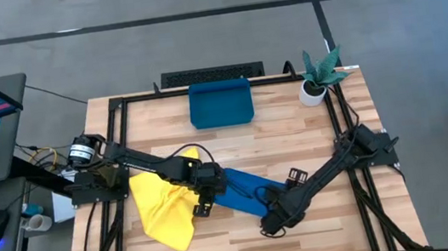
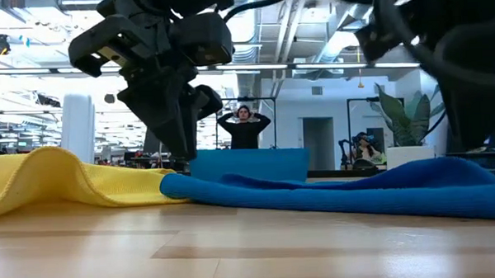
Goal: Roll microfiber towels into tight, uniform cylinder then place into a basket
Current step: Roll the blue microfiber cloth
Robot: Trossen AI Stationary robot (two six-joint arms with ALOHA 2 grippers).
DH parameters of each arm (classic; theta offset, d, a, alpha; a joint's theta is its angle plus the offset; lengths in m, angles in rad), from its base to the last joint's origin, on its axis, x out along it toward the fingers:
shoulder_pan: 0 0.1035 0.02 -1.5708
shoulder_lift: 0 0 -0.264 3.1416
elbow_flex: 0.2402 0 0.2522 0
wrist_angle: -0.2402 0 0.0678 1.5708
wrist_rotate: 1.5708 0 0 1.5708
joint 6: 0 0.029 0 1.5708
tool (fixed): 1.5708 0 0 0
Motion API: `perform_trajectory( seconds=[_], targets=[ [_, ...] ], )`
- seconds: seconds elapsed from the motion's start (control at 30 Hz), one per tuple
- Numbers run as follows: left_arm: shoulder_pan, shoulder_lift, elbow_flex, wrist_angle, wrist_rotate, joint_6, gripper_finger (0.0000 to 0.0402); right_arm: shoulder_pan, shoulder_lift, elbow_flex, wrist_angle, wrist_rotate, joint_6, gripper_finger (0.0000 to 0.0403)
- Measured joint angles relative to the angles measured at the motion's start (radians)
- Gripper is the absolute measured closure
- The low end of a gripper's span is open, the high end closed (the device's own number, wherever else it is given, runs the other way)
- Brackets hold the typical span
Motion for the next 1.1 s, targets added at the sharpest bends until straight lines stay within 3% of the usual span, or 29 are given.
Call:
perform_trajectory(
  seconds=[0.27,0.57,1.0,1.1],
  targets=[
    [-0.028,-0.008,0.000,0.001,-0.001,-0.010,0.0332,0.037,-0.094,0.001,0.074,0.078,-0.011,0.0217],
    [-0.053,-0.008,0.000,0.010,0.005,-0.033,0.0332,0.034,-0.017,0.002,0.350,0.173,-0.177,0.0269],
    [-0.160,-0.023,0.005,-0.047,-0.038,-0.110,0.0332,-0.058,0.028,0.001,0.359,0.151,-0.192,0.0350],
    [-0.169,-0.023,0.005,-0.067,-0.048,-0.122,0.0332,-0.071,0.028,-0.002,0.364,0.104,-0.192,0.0363]
  ],
)
